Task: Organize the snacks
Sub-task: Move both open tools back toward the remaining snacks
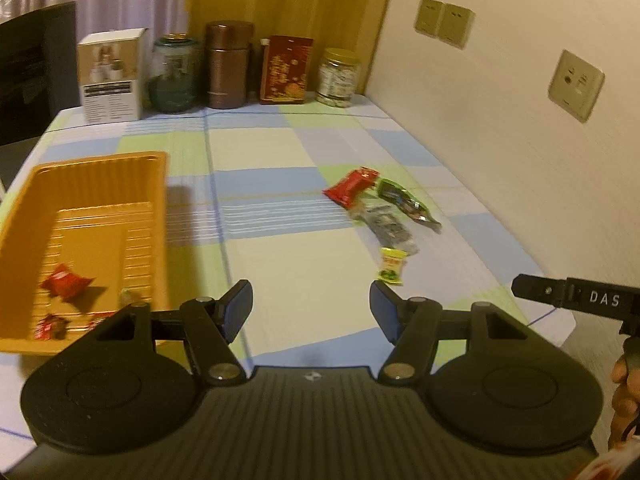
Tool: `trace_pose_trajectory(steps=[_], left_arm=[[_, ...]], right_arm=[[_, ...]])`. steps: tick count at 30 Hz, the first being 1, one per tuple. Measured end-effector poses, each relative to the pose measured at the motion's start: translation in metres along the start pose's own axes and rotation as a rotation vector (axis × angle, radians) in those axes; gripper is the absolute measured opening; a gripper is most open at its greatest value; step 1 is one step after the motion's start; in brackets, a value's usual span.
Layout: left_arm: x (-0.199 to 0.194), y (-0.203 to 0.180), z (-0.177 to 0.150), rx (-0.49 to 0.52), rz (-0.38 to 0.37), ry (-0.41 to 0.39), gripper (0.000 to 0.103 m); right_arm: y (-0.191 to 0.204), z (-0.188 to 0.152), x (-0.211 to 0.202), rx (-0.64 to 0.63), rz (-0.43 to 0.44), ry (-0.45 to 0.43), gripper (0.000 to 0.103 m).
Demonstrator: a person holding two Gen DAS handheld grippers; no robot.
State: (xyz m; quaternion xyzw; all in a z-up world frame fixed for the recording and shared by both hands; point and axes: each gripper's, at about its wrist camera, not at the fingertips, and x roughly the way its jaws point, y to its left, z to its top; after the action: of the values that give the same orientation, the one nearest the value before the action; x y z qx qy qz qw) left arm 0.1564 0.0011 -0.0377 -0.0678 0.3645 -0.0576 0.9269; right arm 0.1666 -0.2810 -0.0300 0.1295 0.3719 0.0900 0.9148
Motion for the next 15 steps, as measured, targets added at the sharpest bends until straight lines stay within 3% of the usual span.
trace_pose_trajectory(steps=[15], left_arm=[[0.085,-0.05,0.008,0.1,-0.105,0.07,0.061]], right_arm=[[-0.031,0.02,0.042,-0.061,0.005,0.005,0.059]])
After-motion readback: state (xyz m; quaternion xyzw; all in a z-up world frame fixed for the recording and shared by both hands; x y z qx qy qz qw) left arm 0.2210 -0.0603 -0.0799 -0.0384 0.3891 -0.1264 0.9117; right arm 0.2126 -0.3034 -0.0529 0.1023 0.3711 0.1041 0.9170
